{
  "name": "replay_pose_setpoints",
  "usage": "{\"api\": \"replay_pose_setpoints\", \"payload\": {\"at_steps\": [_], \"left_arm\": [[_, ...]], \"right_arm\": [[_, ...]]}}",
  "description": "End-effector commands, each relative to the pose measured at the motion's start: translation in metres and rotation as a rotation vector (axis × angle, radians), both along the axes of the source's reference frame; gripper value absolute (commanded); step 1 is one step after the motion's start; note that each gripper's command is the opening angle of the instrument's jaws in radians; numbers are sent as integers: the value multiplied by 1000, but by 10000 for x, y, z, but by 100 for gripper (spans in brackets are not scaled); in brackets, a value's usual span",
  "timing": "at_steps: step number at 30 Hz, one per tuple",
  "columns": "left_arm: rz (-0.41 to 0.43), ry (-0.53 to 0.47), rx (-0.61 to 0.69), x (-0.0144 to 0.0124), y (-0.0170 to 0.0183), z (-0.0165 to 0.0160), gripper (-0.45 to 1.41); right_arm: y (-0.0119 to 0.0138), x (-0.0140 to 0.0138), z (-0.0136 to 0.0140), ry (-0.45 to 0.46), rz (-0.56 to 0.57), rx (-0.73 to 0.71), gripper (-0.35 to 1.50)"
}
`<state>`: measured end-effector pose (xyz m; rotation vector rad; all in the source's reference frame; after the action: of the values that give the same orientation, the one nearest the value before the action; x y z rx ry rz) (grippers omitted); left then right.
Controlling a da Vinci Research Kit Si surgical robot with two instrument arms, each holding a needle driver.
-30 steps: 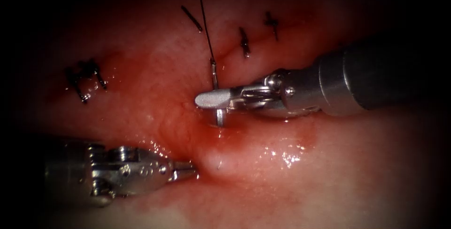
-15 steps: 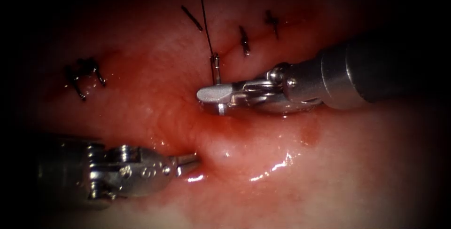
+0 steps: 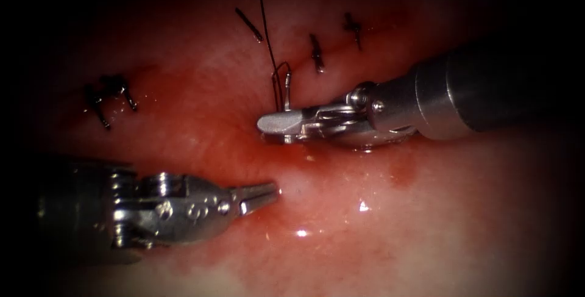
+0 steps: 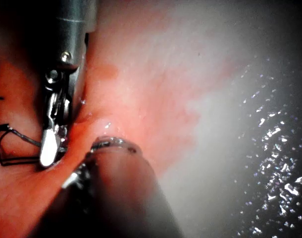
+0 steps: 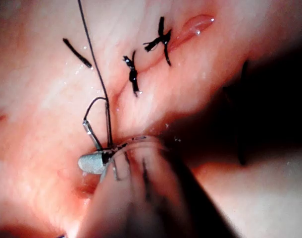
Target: Wound Closure
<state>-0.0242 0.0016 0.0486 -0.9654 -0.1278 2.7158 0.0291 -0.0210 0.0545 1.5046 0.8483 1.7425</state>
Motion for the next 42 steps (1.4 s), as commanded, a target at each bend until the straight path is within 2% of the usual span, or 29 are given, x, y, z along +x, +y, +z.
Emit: {"api": "replay_pose_setpoints", "payload": {"at_steps": [1,8,20,34,42], "left_arm": [[-4,-3,5,-6,-10,2,-15],[-7,-7,-3,-8,-9,2,-15],[15,9,-12,-10,-18,28,-12],[12,17,-2,-13,-19,25,-12],[7,41,26,-10,-25,58,-10]], "right_arm": [[-7,6,4,0,-2,1,-35],[-7,6,3,-2,-5,-3,-35],[-9,7,0,-4,-8,-1,-35],[-8,7,0,-27,-3,-5,-35],[-14,10,-6,-28,-1,-3,-35]]}}
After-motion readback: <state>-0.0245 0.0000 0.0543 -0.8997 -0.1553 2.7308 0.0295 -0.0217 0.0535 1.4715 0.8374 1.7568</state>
